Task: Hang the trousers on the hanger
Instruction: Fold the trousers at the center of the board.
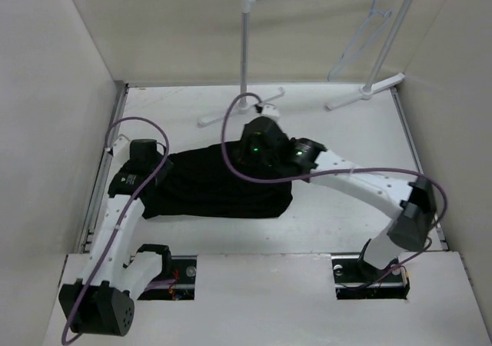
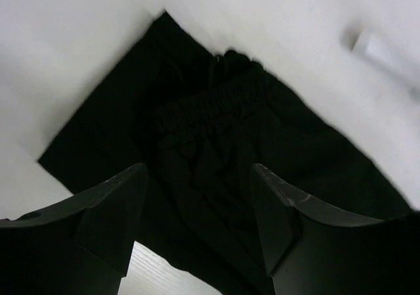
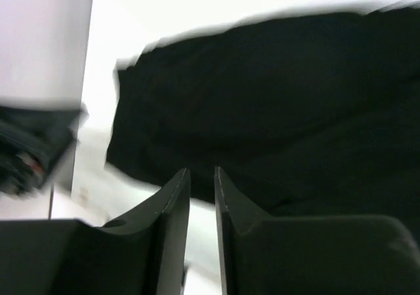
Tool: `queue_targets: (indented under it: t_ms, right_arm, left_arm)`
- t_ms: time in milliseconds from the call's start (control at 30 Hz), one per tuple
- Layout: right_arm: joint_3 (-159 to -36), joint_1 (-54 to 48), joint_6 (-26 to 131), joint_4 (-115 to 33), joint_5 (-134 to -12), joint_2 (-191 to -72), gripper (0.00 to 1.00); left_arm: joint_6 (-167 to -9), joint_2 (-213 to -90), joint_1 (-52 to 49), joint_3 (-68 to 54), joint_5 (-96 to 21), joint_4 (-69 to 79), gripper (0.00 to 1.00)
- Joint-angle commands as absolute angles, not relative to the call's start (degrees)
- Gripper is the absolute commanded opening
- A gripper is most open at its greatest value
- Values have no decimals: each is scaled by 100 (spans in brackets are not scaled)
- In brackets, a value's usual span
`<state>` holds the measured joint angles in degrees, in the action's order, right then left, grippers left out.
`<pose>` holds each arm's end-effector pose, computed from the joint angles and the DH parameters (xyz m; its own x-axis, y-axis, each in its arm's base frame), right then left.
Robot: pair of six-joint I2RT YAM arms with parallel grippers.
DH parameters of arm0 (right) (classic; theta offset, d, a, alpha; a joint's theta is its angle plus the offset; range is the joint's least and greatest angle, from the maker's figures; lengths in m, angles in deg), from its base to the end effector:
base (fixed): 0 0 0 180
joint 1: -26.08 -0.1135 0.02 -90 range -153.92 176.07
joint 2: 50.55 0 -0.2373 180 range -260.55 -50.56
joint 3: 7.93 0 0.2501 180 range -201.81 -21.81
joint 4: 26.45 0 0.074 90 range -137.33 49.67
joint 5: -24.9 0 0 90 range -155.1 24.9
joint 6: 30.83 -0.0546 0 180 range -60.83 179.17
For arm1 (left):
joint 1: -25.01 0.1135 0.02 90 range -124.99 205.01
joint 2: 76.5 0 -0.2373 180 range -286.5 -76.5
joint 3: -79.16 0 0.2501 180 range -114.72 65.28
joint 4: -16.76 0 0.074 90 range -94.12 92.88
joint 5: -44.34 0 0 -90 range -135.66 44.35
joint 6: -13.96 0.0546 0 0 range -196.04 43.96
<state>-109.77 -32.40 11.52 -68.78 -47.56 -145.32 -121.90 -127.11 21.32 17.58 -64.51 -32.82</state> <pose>0.2184 0.3246 0.3080 -0.7089 0.1919 -0.6786 -0.2379 0.8408 0.4863 0.2138 0.0039 0.2661 -0.2966 -0.6614 -0.6889 -0.5799 0.6978 -0.4204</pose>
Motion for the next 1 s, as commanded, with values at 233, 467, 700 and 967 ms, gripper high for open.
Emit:
queue_targets:
  t_ms: [233,467,700,967]
  right_arm:
    - [-8124,-2618,1163,-5888,-5340,-12580,59]
    - [-7560,-2415,1154,-5703,-5772,-12105,65]
    - [-7297,-2345,1040,-5589,-5789,-11867,66]
    - [-6989,-1871,1092,-5282,-6070,-11665,69]
  left_arm:
    - [-12227,-12651,2460,2906,-5675,-2307,63]
    - [-12077,-13669,2777,3329,-5234,-751,62]
    - [-12060,-14006,2804,3040,-5426,-397,15]
    - [-12183,-12021,1970,1722,-6795,-2082,1]
